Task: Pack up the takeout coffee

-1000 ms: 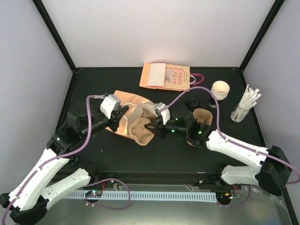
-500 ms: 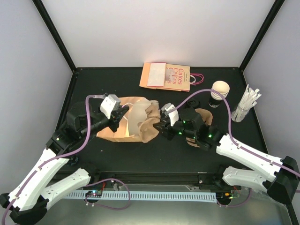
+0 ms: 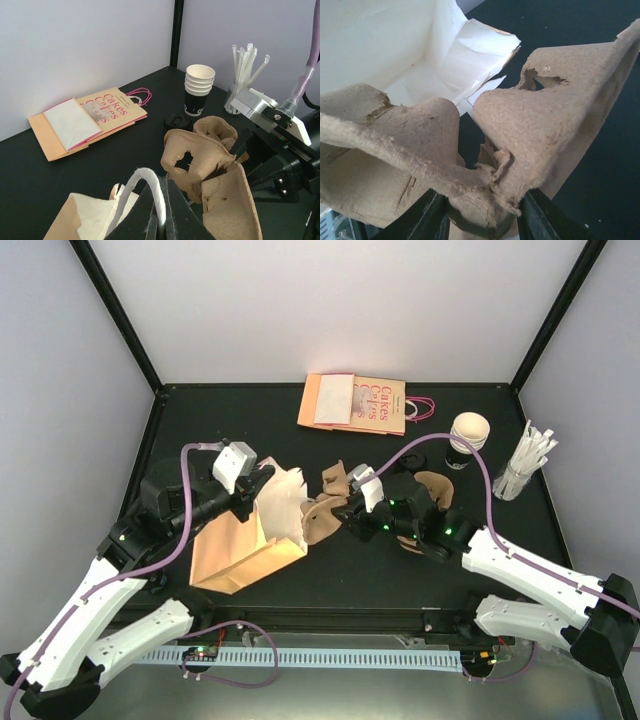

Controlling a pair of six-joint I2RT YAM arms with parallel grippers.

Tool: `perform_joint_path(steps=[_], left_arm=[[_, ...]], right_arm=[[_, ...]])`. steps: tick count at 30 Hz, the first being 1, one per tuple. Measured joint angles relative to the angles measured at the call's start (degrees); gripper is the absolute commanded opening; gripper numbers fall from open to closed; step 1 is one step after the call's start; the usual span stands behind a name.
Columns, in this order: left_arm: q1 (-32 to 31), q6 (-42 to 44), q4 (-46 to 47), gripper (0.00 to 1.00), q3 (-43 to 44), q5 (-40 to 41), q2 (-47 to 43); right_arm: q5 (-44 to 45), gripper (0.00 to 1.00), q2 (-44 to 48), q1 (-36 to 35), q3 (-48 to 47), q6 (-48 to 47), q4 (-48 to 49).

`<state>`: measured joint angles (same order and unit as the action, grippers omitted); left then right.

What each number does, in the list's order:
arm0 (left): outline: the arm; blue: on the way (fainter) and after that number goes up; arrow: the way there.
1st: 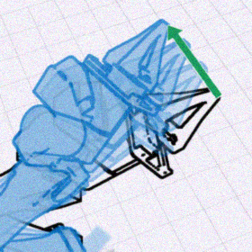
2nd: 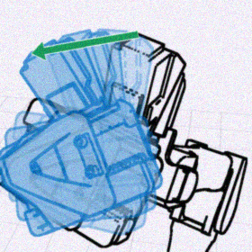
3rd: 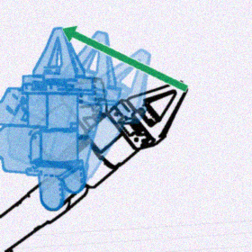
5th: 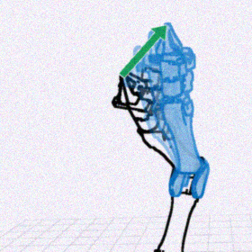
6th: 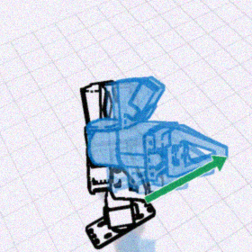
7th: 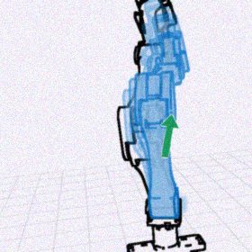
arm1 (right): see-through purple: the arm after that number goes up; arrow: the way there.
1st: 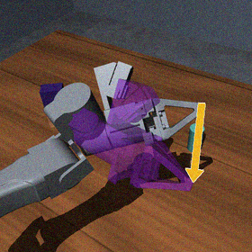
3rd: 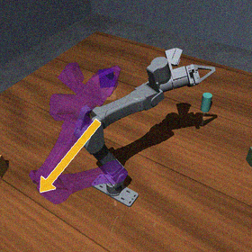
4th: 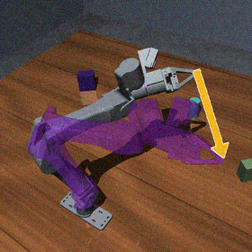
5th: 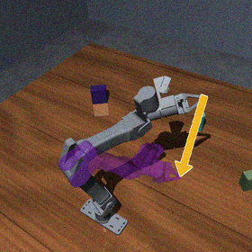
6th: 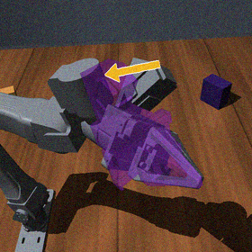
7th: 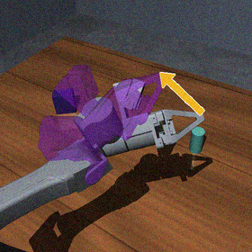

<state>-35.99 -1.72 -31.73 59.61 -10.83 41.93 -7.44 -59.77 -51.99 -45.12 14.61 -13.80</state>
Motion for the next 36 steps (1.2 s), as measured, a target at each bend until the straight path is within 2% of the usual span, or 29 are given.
perform_joint_path(steps=[15,23,36], left_arm=[[0.00,0.00,0.00,0.01,0.00,0.00,-0.31],[0.00,0.24,0.00,0.01,0.00,-0.02,-0.33],[0.00,1.14,0.02,0.02,0.00,-4.94,-0.48]], right_arm=[[-1.64,0.37,0.33,0.00,0.00,-1.07,0.04],[-3.04,0.38,4.33,0.00,-0.17,-1.53,-0.07],[-19.93,0.36,5.49,0.00,-4.55,-5.53,-4.15]])
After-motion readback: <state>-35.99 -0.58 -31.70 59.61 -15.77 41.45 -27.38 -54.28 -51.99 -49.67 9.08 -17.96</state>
